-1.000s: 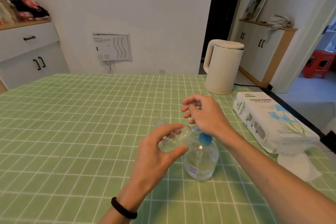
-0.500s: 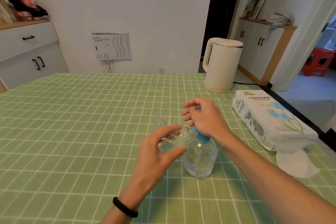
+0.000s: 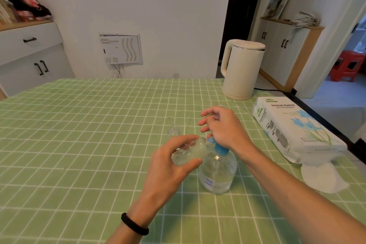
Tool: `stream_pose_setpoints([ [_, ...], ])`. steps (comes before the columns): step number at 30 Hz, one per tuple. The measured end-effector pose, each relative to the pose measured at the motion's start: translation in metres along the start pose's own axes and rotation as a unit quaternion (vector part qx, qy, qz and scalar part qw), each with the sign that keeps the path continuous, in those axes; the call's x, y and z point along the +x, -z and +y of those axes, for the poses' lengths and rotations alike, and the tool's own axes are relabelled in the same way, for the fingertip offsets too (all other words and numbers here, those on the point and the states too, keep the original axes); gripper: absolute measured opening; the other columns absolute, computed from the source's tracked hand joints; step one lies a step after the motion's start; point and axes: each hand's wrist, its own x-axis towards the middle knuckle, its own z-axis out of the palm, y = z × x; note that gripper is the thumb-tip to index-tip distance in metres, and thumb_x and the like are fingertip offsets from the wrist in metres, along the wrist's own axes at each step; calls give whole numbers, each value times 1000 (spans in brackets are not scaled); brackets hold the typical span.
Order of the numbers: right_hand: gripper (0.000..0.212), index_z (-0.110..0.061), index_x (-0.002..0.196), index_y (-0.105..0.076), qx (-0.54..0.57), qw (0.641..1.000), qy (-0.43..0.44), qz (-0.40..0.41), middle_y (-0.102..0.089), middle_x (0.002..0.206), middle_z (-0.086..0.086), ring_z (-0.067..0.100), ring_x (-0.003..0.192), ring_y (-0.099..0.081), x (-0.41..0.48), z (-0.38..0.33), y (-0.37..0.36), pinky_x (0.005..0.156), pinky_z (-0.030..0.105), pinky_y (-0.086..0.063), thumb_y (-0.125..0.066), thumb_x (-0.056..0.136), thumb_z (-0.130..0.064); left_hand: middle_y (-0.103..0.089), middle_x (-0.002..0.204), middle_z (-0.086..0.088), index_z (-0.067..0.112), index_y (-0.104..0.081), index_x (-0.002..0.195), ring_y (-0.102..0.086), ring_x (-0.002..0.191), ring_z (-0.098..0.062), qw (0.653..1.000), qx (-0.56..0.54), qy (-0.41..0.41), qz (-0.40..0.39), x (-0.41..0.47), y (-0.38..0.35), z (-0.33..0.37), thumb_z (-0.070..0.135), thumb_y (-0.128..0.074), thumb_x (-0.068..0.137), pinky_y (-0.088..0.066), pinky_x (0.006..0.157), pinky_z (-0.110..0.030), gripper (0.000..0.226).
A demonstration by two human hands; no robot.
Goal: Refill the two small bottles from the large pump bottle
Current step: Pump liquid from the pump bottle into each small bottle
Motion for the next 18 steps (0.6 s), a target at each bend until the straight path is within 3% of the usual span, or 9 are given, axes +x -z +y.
stream_pose_setpoints([
  [8, 28, -23, 108, -69, -13, 1000, 1, 10, -77, 91, -7, 5, 75, -75, -2, 0, 1, 60, 22, -57, -47, 103, -7, -78, 108, 17, 36, -75, 119, -70, 106, -1, 1000, -11, 7, -2, -1, -1, 2, 16, -91, 78, -50, 93, -10, 49],
  [14, 23, -26, 108, -66, -52, 998, 21, 10, -76, 91, -10, 10, 80, -75, 1, -13, 6, 63, 34, -60, -48, 101, -12, -78, 108, 18, 38, -74, 120, -70, 106, -1, 1000, -17, 0, 7, 1, 0, 6, 17, -90, 78, -49, 93, -10, 49],
  [18, 25, -24, 106, -68, -30, 999, 10, 9, -76, 90, -9, 9, 79, -75, 0, -11, 4, 60, 31, -62, -49, 101, -9, -78, 109, 19, 37, -75, 121, -69, 107, -1, 1000, -15, -5, 8, 2, 1, 5, 19, -90, 78, -48, 92, -8, 49],
])
